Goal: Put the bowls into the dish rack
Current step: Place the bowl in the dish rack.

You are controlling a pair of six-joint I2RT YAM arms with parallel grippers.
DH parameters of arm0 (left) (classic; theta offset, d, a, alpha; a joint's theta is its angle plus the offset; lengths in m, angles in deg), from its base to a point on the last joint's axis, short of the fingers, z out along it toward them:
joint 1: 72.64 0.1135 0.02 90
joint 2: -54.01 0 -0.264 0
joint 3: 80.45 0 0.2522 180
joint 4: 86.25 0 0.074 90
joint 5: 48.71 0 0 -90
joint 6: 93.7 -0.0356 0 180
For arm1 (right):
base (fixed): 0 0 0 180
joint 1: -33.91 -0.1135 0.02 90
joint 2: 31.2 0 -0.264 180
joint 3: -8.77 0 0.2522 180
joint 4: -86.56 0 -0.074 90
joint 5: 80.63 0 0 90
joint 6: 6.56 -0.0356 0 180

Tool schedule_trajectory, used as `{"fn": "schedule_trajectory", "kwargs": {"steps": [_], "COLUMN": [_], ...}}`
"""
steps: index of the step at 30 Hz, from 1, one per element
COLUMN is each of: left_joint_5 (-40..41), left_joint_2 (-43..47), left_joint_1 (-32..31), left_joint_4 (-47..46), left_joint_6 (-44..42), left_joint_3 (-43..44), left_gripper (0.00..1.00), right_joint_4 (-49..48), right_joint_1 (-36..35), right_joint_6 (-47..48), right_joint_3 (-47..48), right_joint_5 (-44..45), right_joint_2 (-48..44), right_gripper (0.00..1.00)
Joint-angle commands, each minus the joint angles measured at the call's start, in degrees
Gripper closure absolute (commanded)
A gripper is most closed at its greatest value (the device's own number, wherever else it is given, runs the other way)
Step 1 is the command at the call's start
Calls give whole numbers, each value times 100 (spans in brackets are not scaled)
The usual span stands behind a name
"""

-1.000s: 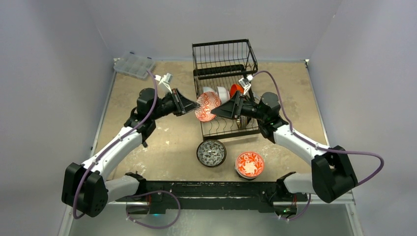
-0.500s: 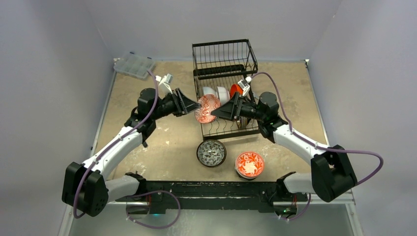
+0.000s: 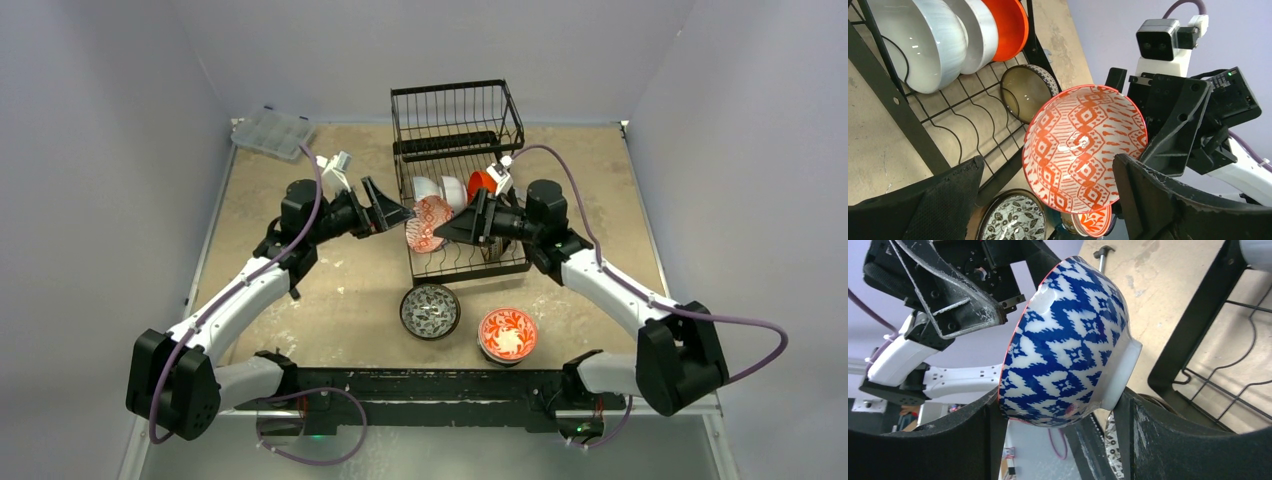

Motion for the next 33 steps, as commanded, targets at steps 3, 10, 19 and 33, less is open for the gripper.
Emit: {"fn": "schedule_trajectory", "kwargs": {"steps": [3, 10, 19, 33], "left_joint_5": [216, 466, 1032, 2263], "left_joint_2": [91, -51, -437, -667], "left_joint_1": [78, 203, 227, 218], "left_joint_4": [290, 1204, 1981, 2220], "left_joint_6": [-347, -1110, -2212, -3309], "left_joint_3": [124, 444, 823, 601], "left_gripper": [1, 1, 1, 1], "right_joint_4": [1199, 3209, 4198, 5197], "right_joint_1": [26, 28, 21, -174], "right_joint_6": [1183, 2539, 3372, 3903], "right_joint_3": [810, 1725, 2280, 2858], "right_joint_5": [449, 1656, 2589, 3444], "right_joint_2": [-260, -251, 46, 438], "right_gripper": [100, 100, 100, 100]}}
